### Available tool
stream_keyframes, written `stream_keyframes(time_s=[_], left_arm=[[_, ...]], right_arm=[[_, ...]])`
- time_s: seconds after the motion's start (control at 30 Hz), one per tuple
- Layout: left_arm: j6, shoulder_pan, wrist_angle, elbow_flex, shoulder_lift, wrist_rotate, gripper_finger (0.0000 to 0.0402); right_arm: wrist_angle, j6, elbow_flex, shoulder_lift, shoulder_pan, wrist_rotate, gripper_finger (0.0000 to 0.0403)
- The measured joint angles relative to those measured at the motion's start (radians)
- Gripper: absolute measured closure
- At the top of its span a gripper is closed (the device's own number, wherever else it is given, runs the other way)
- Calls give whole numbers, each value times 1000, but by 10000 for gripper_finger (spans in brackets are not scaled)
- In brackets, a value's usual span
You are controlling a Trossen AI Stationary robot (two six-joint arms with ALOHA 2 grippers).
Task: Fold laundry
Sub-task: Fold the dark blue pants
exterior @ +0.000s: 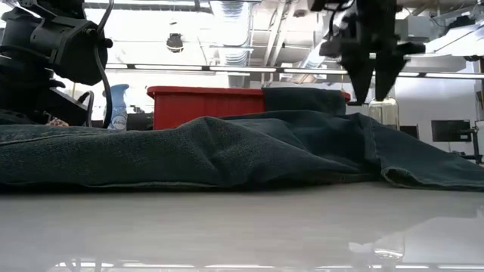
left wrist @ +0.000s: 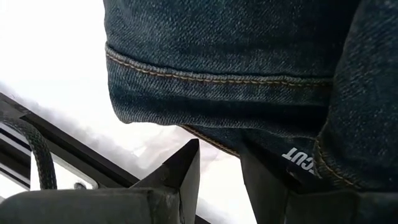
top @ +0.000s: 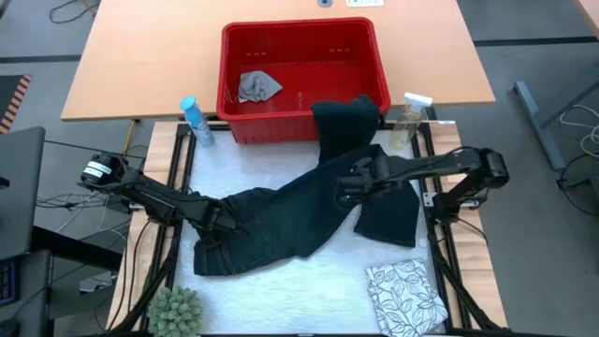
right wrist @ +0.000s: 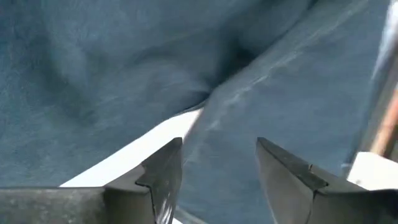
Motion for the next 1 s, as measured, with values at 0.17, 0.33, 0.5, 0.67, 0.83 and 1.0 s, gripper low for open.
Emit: stream_keyframes(time_s=[0.17,0.33,0.5,0.67,0.83,1.0], left_arm=[[25,0,0,0,0,10,295],[48,0,0,0,0,33,295],[66,0,0,0,0,35,295],[67,0,3,0,0,30,295],[75,0,4,0,0,27,295],[89,0,4,0,0,26,295]], right_arm=[[166,58,-108,0,0,-55,174],[244,102,-190,5,-1,-95,174],[357,128,-260,8,0,-110,174],[387,150,-318,8,-2,-106,174],[395,136,-349,44,0,-104,174],[407,126,-347,137,0,-133,184]])
